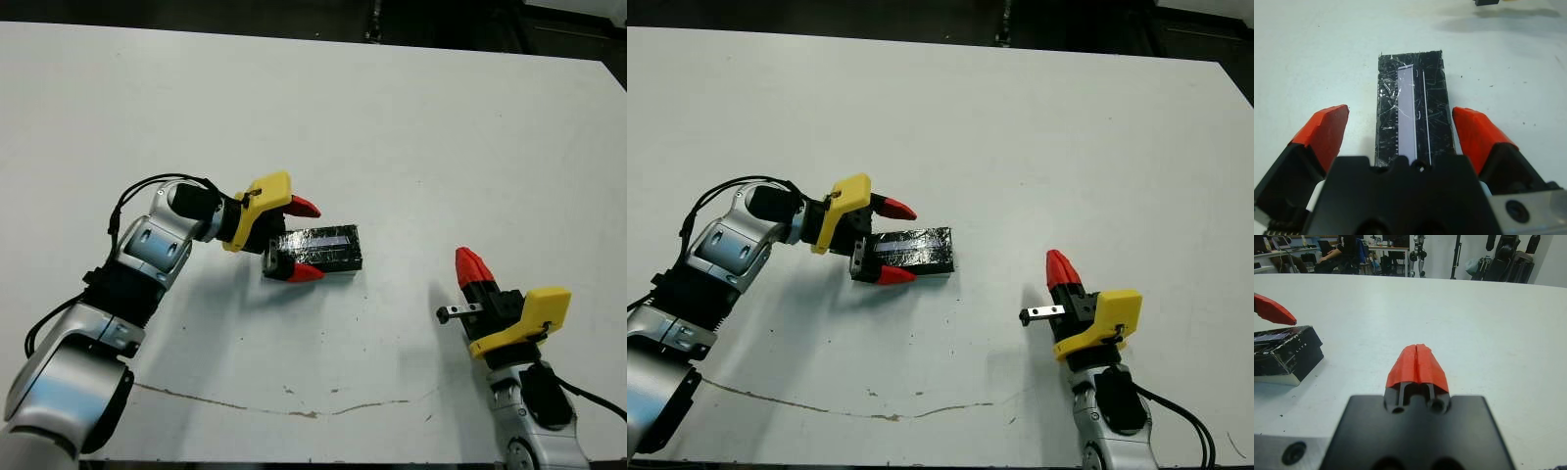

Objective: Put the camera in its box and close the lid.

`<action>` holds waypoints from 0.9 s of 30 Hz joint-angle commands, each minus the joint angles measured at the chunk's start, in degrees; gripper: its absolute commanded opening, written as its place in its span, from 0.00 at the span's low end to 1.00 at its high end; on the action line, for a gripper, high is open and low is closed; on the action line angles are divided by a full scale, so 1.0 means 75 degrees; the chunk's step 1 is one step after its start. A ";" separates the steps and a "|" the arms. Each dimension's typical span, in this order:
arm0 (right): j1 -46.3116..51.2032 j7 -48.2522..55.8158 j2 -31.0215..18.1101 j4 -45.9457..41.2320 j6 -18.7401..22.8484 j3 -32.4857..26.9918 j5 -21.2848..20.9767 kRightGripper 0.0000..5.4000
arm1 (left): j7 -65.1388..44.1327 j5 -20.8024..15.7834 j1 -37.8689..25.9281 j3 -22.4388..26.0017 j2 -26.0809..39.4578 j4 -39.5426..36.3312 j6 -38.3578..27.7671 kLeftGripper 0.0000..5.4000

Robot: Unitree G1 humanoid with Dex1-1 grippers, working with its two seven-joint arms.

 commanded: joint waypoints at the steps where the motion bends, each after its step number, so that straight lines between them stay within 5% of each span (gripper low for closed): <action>1: 0.0120 -0.0012 -0.0070 -0.0010 0.0105 -0.0046 0.0019 0.00 | -0.0114 -0.0109 0.0228 0.0132 0.0135 0.0108 0.0043 1.00; 27: 0.0097 0.0029 -0.0100 0.0014 0.0169 -0.0050 0.0042 0.00 | -0.0098 -0.0857 0.1230 0.1299 0.1735 -0.1657 0.1051 1.00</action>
